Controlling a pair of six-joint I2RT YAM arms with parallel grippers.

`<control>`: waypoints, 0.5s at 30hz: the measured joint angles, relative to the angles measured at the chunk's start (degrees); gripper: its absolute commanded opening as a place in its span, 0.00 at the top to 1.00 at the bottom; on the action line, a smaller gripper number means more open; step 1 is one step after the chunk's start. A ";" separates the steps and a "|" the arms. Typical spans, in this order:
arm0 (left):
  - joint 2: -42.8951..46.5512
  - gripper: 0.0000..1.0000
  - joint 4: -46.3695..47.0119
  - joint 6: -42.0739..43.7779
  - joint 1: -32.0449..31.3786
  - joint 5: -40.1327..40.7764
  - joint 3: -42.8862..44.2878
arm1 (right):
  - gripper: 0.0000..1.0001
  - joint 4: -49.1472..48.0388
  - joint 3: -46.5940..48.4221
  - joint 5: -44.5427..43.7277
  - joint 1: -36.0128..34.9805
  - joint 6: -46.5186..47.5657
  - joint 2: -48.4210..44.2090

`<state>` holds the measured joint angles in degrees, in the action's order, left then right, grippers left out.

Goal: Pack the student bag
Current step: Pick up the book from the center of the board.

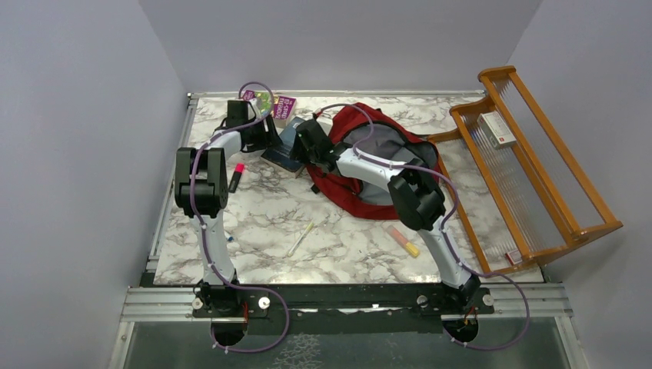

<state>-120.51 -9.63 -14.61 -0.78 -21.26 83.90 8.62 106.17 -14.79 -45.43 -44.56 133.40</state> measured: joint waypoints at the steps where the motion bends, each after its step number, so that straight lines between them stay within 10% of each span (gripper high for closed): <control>1: -0.20 0.30 0.17 0.00 -0.11 -0.37 0.13 | 0.38 0.52 -0.02 -0.66 0.00 -0.57 0.00; 15: -2.43 0.28 1.46 0.52 -1.73 -2.73 2.51 | 0.35 -1.03 -4.52 3.23 2.56 -5.49 0.00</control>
<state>-122.93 -8.16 -14.09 -2.50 -23.99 86.41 7.60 101.65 -11.55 -42.87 -50.04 133.40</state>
